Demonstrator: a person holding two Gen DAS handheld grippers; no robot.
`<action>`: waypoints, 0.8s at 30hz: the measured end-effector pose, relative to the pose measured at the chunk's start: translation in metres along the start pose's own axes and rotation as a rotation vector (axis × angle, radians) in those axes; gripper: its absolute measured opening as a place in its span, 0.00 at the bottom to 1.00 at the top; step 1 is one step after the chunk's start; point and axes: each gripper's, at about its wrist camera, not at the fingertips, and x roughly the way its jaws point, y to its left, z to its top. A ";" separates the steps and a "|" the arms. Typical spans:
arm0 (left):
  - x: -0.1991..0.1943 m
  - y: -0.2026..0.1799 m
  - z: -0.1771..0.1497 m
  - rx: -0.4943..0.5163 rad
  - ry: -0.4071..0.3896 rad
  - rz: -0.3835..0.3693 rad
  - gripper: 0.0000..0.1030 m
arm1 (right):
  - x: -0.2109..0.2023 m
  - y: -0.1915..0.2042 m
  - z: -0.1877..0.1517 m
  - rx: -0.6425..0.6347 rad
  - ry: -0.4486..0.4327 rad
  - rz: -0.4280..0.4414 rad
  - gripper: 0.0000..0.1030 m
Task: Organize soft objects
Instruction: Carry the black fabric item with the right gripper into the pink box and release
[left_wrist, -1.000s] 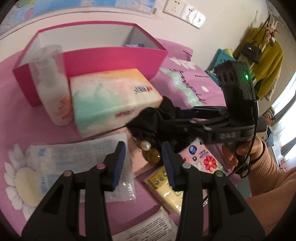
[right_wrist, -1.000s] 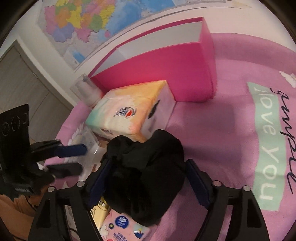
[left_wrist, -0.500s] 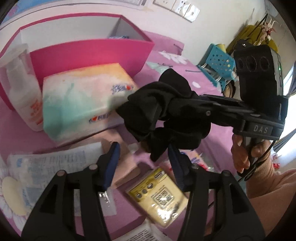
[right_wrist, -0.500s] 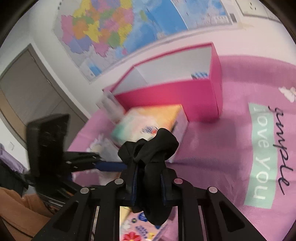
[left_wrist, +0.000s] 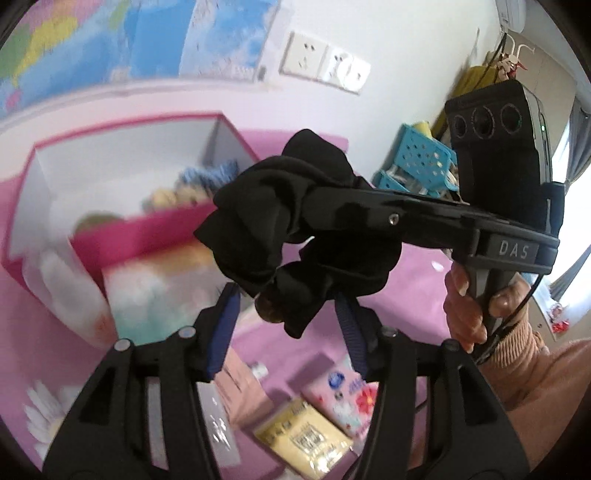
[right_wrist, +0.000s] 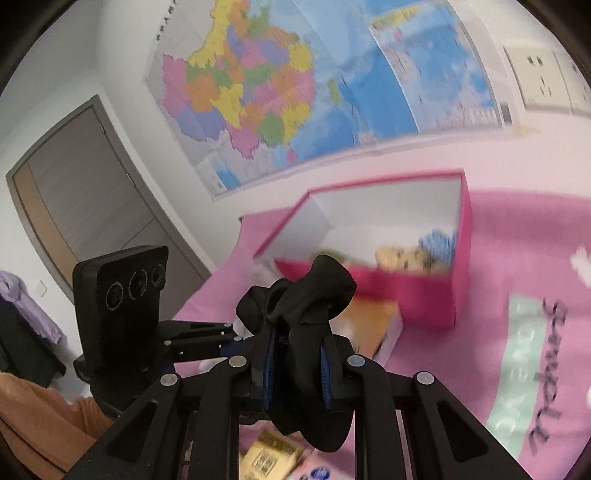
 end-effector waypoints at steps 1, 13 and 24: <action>0.000 0.001 0.005 0.000 -0.006 0.014 0.50 | 0.000 -0.001 0.007 -0.006 -0.010 -0.003 0.18; 0.025 0.028 0.073 -0.057 -0.016 0.162 0.47 | 0.027 -0.027 0.077 0.001 -0.065 -0.016 0.18; 0.064 0.059 0.095 -0.142 0.068 0.260 0.45 | 0.077 -0.074 0.105 0.061 -0.010 -0.086 0.21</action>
